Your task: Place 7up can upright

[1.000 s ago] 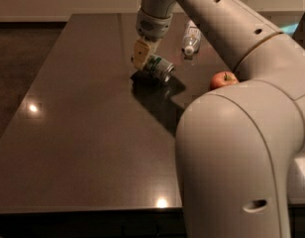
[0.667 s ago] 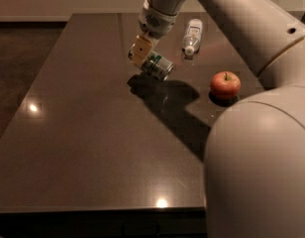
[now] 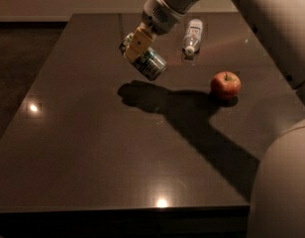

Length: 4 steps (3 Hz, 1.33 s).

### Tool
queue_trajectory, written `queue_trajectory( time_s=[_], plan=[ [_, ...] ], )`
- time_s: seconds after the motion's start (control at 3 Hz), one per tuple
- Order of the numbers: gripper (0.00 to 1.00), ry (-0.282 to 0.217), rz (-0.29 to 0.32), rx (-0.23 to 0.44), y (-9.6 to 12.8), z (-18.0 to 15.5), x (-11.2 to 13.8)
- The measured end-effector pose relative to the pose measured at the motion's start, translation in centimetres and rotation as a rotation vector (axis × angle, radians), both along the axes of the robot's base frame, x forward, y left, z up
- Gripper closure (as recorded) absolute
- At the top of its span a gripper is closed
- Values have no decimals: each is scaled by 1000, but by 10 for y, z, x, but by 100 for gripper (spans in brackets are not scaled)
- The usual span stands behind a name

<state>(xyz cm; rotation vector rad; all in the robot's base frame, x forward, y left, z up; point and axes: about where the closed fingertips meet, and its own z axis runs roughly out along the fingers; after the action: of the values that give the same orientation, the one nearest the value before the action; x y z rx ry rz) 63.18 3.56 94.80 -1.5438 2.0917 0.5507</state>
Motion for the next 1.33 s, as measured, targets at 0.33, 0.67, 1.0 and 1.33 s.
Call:
queue_trajectory(
  time_s=[0.33,0.67,1.0,1.33],
  plan=[
    [100,-31,8,96,5,1,-4],
    [100,-68,-3,190,13,-2,3],
    [100,-100,-26,307,21,-3,20],
    [100,-107,-41,361,22,-4,30]
  ],
)
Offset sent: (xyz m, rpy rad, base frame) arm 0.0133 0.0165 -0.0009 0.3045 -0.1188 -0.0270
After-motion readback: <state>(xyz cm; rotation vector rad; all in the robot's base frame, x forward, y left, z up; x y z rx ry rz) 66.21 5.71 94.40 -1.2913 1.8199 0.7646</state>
